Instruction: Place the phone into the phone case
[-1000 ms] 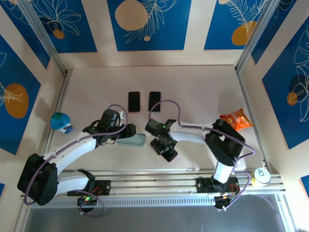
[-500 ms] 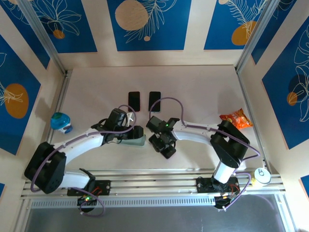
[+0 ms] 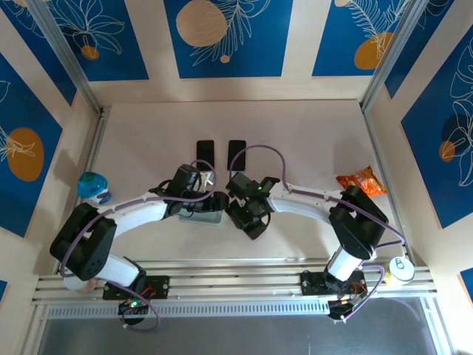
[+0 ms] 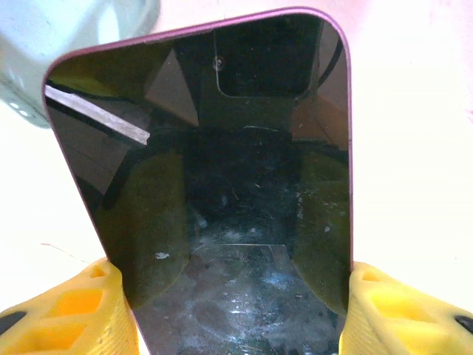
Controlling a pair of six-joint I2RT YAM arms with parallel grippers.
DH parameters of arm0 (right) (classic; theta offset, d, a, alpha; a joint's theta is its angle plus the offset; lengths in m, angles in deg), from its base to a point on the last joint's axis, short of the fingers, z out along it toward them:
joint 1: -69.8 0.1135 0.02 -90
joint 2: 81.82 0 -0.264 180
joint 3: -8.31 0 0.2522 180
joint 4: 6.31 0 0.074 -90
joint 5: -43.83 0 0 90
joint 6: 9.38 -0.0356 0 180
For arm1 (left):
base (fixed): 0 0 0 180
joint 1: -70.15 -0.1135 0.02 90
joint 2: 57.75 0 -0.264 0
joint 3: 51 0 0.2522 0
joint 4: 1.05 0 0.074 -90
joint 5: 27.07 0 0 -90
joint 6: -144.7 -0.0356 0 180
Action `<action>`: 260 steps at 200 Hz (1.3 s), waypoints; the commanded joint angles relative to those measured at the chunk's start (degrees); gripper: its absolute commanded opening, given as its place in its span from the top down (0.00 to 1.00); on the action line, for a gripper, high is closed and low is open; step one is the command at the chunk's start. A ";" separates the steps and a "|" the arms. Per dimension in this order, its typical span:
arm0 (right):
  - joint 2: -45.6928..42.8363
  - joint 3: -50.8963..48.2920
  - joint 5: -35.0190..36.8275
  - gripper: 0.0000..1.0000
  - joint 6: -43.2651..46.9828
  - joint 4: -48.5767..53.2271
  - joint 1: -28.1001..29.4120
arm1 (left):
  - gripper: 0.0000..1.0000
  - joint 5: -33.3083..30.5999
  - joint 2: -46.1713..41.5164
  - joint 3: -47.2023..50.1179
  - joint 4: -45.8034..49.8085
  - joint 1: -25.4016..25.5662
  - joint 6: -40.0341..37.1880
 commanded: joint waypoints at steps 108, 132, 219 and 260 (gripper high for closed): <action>-4.95 2.49 -4.37 0.55 0.36 -1.88 -2.75 | 0.44 10.56 6.49 -2.26 -11.43 0.56 4.71; -4.96 2.79 -4.42 0.55 0.41 -2.15 -2.88 | 0.47 11.59 7.21 -2.44 -12.17 0.54 5.04; -4.96 4.16 -5.04 0.55 0.59 -2.13 -3.22 | 0.64 12.90 7.91 -2.44 -13.65 0.63 5.57; -5.33 3.48 -6.02 0.55 0.11 -2.75 -4.06 | 0.77 12.91 8.23 -2.44 -14.26 0.65 5.77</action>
